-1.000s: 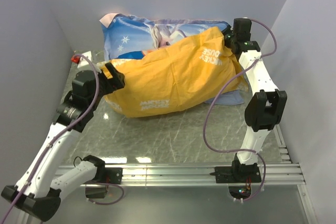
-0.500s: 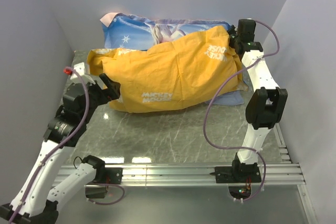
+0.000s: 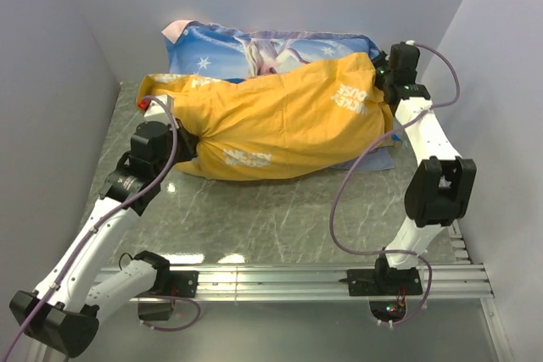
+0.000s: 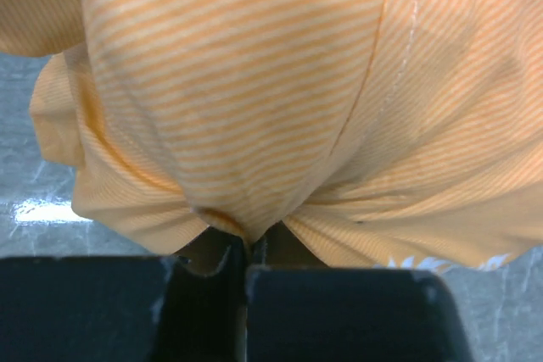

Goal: Remove the pillowcase from the pillow

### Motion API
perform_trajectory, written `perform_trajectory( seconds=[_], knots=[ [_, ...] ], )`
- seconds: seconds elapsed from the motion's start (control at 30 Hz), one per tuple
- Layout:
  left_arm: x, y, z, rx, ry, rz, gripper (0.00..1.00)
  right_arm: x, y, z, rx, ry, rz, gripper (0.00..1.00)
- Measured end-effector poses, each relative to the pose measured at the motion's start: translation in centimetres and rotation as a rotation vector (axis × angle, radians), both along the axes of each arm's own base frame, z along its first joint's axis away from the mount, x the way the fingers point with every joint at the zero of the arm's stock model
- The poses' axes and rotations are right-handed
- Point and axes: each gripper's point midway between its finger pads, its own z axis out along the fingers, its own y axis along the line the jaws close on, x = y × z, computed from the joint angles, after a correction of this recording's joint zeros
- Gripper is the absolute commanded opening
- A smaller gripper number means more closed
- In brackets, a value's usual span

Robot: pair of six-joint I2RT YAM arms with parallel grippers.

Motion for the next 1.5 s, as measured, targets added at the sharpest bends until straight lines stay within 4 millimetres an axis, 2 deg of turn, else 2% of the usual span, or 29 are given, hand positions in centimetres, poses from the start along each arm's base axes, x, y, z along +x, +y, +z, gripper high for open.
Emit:
perform_trajectory(
  seconds=[0.17, 0.2, 0.23, 0.33, 0.5, 0.6, 0.77, 0.87, 0.97, 1.13, 1.2, 1.37, 1.47, 1.5],
  knots=[
    [-0.7, -0.2, 2.3, -0.025, 0.007, -0.015, 0.0, -1.4, -1.0, 0.6, -0.046, -0.039, -0.042, 0.25],
    [-1.0, -0.4, 2.8, -0.036, 0.019, -0.021, 0.0, -1.5, -1.3, 0.6, -0.06, -0.045, -0.053, 0.3],
    [-1.3, -0.5, 3.4, -0.048, 0.033, -0.024, 0.0, -1.7, -1.6, 0.5, -0.073, -0.048, -0.064, 0.4],
    [-2.2, -1.0, 5.9, -0.084, 0.045, -0.048, 0.0, -2.5, -2.5, 0.2, -0.118, -0.054, -0.099, 0.56],
    [-3.7, -1.3, 10.0, -0.132, 0.026, -0.071, 0.0, -4.7, -3.7, 0.3, -0.221, -0.035, -0.157, 0.7],
    [-3.7, -1.3, 11.0, -0.136, 0.031, -0.069, 0.0, -5.7, -3.5, 0.6, -0.291, -0.016, -0.167, 0.76],
    [-2.5, -1.4, 8.9, -0.117, 0.101, -0.043, 0.0, -5.8, -3.4, 2.1, -0.363, -0.011, -0.162, 0.81],
    [-1.2, -1.4, 6.7, -0.099, 0.146, -0.016, 0.0, -5.8, -3.7, 3.4, -0.384, -0.026, -0.164, 0.86],
    [0.4, -1.1, 4.3, -0.083, 0.199, 0.018, 0.0, -6.0, -3.8, 4.8, -0.403, -0.031, -0.161, 0.88],
    [3.0, -0.3, 1.0, -0.077, 0.265, 0.073, 0.0, -5.3, -3.7, 10.8, -0.405, -0.127, -0.159, 0.88],
    [3.5, 0.1, 0.2, -0.081, 0.283, 0.087, 0.0, -5.6, -3.6, 12.4, -0.405, -0.159, -0.156, 0.88],
    [4.4, 0.3, -0.1, -0.097, 0.289, 0.089, 0.0, -7.5, -2.4, 13.5, -0.424, -0.182, -0.116, 0.89],
    [4.9, 0.2, -0.4, -0.102, 0.294, 0.087, 0.0, -10.1, -0.1, 13.4, -0.445, -0.203, -0.054, 0.89],
    [5.1, 0.2, -0.5, -0.104, 0.294, 0.085, 0.0, -11.5, 1.0, 13.3, -0.454, -0.218, -0.021, 0.89]
  ],
)
